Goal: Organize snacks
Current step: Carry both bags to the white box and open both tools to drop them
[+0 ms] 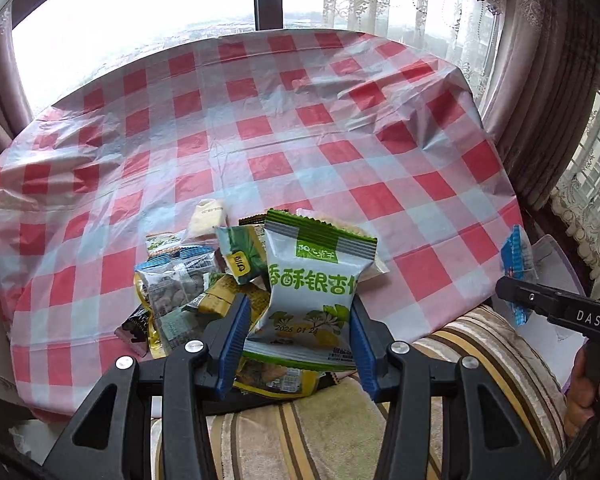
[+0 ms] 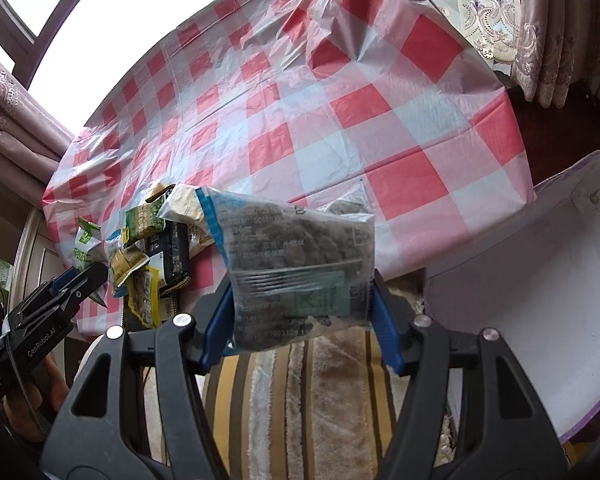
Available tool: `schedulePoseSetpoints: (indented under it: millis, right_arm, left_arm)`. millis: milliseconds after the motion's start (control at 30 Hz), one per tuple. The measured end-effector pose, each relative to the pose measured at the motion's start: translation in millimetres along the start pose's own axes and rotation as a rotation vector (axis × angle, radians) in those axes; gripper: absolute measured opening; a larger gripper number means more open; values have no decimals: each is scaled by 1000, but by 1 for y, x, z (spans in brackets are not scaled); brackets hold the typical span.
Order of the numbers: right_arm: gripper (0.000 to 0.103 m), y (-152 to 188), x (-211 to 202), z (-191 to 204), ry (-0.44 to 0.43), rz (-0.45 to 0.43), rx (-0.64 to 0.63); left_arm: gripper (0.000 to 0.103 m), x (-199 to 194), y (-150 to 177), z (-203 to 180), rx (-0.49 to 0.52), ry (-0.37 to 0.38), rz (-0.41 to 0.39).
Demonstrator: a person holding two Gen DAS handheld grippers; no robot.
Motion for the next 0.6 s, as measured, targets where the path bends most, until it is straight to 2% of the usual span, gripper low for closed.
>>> schedulePoseSetpoints:
  millis: [167, 333, 467, 600]
  right_arm:
    - [65, -1, -18, -59, 69, -34, 94]
    - [65, 7, -27, -123, 136, -46, 209]
    - [65, 21, -24, -168, 157, -33, 319]
    - [65, 36, -16, -198, 164, -7, 399]
  left_arm:
    - [48, 14, -12, -87, 143, 137, 24]
    - [48, 33, -8, -172, 274, 279, 87]
    - [49, 50, 5, -225, 369, 349, 163]
    - [49, 66, 25, -263, 442, 388, 255]
Point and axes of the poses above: each gripper's, at about its wrist camera, not at the fingertips, and x roughly the way its jaws point, z to its left, y to its underside, the point moved 8 cm from there along x, roughly the way its jaws point, and after that the axes turned 7 degrees about -z, right-handed, at the moved point
